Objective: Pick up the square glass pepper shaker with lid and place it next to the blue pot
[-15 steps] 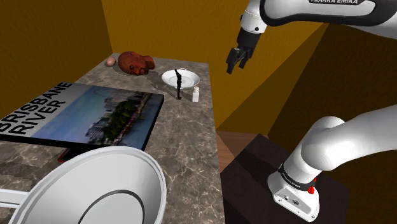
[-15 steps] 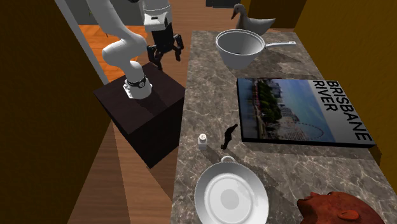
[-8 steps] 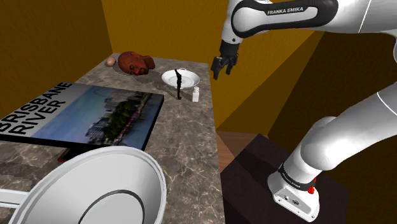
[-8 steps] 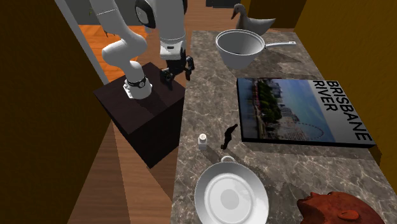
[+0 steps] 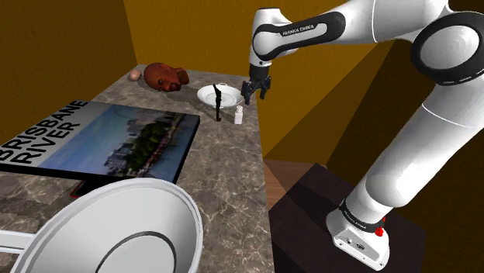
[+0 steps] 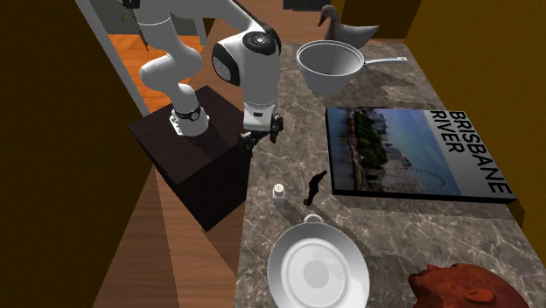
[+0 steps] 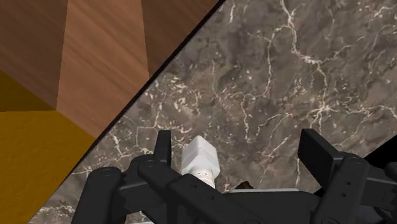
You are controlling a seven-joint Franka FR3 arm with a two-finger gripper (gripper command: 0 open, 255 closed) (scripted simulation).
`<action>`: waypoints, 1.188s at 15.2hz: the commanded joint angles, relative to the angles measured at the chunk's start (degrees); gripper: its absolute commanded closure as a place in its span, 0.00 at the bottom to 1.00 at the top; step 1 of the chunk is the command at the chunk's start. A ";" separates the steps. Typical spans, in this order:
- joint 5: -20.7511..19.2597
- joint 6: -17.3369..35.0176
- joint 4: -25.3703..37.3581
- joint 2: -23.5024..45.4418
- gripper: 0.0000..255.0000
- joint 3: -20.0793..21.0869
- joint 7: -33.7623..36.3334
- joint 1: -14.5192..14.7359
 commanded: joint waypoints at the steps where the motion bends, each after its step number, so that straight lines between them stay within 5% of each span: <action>1: -0.17 0.21 3.19 4.60 0.00 -0.18 0.21 -0.18; 9: -0.44 -0.64 17.80 22.86 0.00 -1.01 0.74 -0.78; 18: -0.53 4.64 14.13 24.46 0.00 -1.07 0.80 -0.84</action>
